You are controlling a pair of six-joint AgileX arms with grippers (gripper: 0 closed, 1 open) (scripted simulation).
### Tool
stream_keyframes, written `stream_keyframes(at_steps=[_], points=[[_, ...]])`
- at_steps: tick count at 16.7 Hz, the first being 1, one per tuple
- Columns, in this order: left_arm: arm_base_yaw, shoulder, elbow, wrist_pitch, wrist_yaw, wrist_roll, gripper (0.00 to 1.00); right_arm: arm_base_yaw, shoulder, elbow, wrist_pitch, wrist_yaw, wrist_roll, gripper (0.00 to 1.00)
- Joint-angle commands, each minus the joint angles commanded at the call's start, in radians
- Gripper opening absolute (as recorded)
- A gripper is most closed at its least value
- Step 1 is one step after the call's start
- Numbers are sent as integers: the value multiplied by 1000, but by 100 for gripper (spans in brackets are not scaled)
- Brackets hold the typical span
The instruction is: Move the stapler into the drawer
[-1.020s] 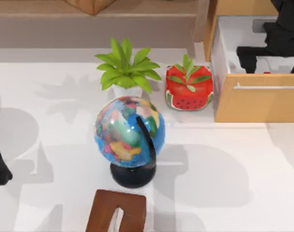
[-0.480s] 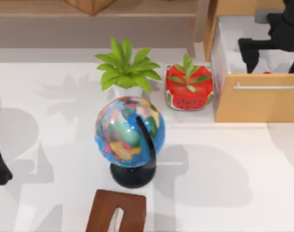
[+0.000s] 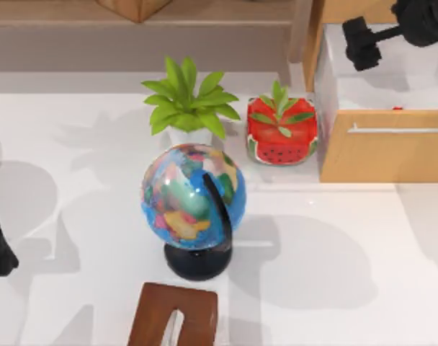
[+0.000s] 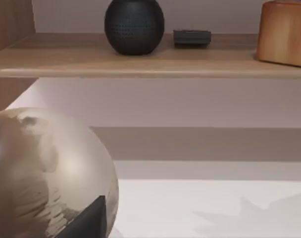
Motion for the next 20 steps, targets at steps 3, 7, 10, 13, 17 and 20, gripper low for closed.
stream_keyframes(at_steps=[3,7,10,13,17,20], points=[[0,0,0,0,0,0,100,79,-117,-244,352,-16,-156,100],[0,0,0,0,0,0,100,194,-223,-585,850,2,-402,100],[0,0,0,0,0,0,100,262,-256,-837,1217,51,-608,100],[0,0,0,0,0,0,100,296,-240,-1065,1561,131,-819,100],[0,0,0,0,0,0,100,283,-164,-1296,1956,274,-1084,100],[0,0,0,0,0,0,100,234,-94,-1394,2178,385,-1246,100]])
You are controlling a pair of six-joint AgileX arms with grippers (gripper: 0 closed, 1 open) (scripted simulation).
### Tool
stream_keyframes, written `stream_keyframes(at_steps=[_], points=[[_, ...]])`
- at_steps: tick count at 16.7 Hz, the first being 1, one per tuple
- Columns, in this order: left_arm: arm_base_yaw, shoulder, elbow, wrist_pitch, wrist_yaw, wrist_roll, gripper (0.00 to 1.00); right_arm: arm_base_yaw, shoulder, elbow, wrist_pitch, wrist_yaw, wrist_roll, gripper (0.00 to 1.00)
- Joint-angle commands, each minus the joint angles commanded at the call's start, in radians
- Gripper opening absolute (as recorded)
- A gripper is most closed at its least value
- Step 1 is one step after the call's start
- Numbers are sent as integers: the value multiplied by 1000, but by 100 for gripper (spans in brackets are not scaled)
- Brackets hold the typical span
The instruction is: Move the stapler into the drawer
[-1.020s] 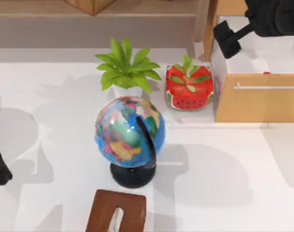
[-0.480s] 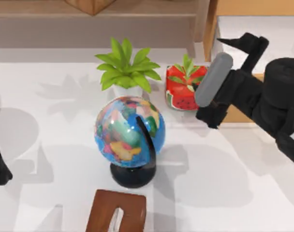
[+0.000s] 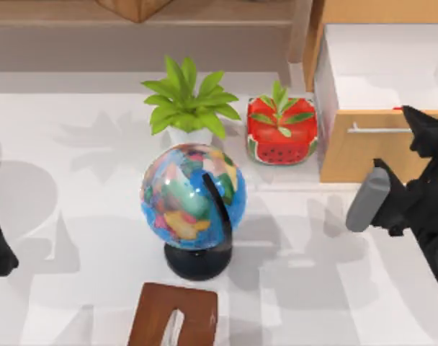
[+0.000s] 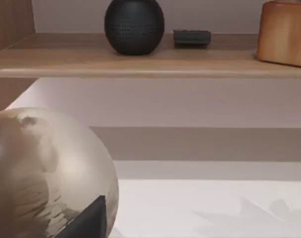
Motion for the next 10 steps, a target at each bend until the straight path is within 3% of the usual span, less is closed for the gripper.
stream_keyframes(at_steps=[4,10], points=[[0,0,0,0,0,0,100,-62,69,-51,158,100,-127,100],[0,0,0,0,0,0,100,-66,80,-52,170,110,-139,100]])
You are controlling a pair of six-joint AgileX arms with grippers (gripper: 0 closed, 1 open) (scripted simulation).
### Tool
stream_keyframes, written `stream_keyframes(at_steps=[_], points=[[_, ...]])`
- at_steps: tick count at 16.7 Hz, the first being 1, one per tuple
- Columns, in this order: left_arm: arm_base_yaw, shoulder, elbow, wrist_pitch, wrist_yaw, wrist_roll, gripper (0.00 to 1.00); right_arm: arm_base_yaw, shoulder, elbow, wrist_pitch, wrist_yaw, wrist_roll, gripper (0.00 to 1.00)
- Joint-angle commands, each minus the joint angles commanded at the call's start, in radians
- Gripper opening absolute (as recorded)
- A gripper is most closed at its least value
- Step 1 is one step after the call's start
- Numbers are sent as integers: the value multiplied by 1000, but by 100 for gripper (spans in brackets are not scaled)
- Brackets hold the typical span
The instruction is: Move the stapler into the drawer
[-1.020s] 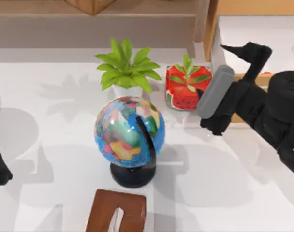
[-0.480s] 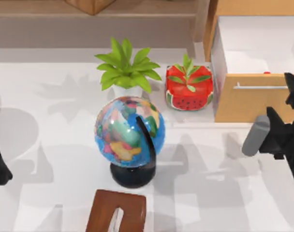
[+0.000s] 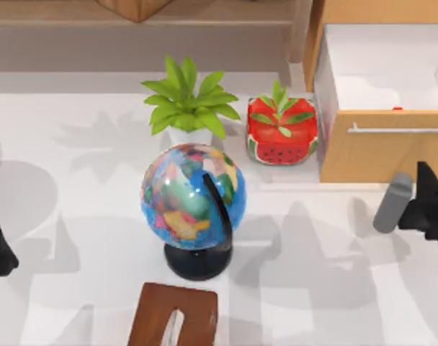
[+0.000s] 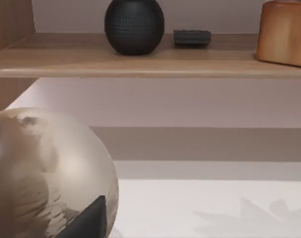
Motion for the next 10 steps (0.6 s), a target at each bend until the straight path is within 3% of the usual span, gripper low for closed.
stream_keyframes(at_steps=[10], points=[[0,0,0,0,0,0,100,-42,12,91,-74,-37,-2,100]])
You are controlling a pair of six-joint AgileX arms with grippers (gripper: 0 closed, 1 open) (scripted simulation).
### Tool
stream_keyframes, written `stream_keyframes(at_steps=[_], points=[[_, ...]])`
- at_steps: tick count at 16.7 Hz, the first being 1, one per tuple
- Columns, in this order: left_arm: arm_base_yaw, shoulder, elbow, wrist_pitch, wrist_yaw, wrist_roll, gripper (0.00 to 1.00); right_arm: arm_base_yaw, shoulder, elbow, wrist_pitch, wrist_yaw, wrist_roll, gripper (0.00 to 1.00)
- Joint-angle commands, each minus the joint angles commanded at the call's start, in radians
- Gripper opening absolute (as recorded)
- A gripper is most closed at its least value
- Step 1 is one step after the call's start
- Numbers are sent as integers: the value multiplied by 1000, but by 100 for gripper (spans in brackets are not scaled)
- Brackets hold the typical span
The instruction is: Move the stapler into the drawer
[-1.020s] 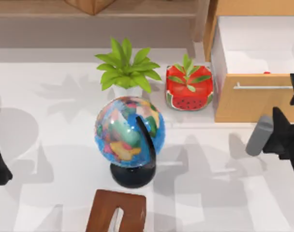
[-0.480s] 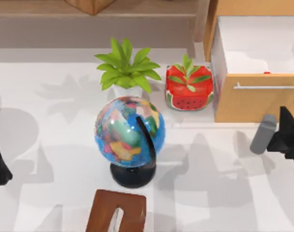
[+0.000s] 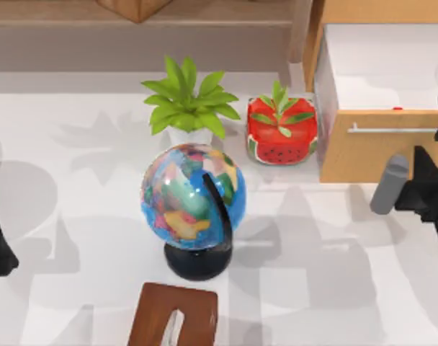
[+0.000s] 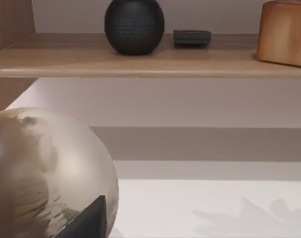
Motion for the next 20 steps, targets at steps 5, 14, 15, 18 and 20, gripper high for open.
stream_keyframes(at_steps=[5,14,15,18,20], points=[[0,0,0,0,0,0,100,0,0,0,0,0,0,62],[0,0,0,0,0,0,100,0,0,0,0,0,0,0],[0,0,0,0,0,0,100,0,0,0,0,0,0,0],[0,0,0,0,0,0,100,0,0,0,0,0,0,0],[0,0,0,0,0,0,100,0,0,0,0,0,0,0]])
